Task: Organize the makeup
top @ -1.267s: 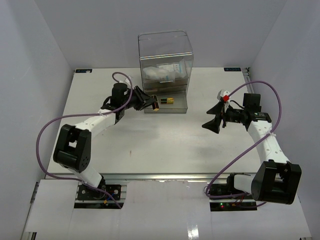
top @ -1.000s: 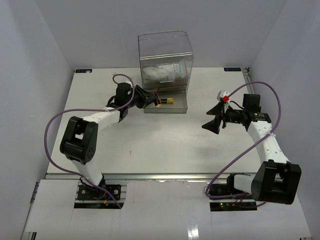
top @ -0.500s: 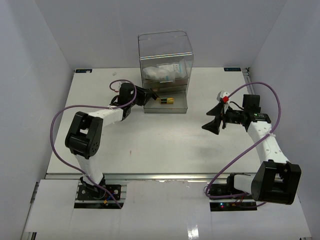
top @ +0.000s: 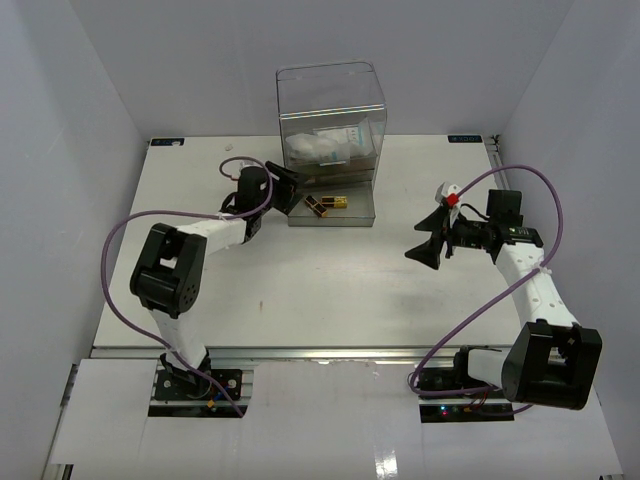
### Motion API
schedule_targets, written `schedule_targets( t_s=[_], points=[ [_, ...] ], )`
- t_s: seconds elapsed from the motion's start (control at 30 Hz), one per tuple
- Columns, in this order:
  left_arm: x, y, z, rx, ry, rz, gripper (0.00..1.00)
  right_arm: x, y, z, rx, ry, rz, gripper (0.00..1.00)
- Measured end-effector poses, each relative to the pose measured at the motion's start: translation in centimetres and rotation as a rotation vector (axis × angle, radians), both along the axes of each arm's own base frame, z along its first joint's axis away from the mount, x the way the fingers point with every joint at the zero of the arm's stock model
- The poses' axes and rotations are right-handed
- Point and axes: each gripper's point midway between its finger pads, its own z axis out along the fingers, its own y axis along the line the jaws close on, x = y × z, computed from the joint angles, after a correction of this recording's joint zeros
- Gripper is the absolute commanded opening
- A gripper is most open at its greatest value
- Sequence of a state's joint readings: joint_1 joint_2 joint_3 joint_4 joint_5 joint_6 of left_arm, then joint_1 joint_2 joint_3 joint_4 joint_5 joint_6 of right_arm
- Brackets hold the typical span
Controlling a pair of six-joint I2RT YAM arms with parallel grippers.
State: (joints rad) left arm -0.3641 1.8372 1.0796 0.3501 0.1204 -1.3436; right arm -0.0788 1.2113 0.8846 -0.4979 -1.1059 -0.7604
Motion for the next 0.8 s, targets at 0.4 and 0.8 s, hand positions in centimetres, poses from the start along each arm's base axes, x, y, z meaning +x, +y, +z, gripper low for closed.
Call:
schedule_targets(
  t_s=[0.4, 0.8],
  points=[
    [-10.0, 4.3, 9.6, 0.270, -0.496, -0.439, 0.98, -2.7, 1.3, -0.3, -0.028, -0.235, 0.160, 0.90],
    [-15.7, 10.2, 8.8, 0.675, -0.589, -0.443, 0.98, -3.2, 11.9, -6.4, -0.275, -0.200, 0.529, 0.46]
  ],
)
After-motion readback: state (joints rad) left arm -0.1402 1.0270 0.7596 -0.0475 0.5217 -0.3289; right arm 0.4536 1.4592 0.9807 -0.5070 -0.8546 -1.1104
